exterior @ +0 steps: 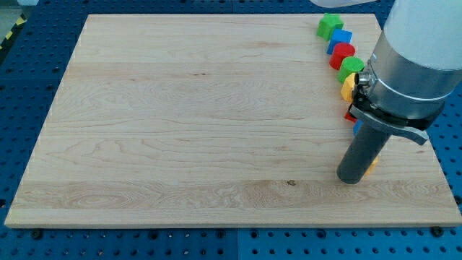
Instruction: Move your arm towards bottom center
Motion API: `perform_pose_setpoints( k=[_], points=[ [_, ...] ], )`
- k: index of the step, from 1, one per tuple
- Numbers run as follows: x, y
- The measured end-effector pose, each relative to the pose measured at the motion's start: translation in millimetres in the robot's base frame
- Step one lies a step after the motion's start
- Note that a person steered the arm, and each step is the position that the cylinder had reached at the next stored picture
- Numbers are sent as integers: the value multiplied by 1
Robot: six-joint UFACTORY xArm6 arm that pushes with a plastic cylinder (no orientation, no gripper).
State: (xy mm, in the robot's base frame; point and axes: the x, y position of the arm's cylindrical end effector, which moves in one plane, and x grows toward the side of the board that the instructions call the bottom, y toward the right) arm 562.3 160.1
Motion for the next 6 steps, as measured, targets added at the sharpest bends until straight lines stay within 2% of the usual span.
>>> perform_pose_setpoints(
  k=[3,4,5,6],
  points=[
    [-22,-7],
    [-30,-59],
    [-57,-98],
    [-58,-101]
  ],
)
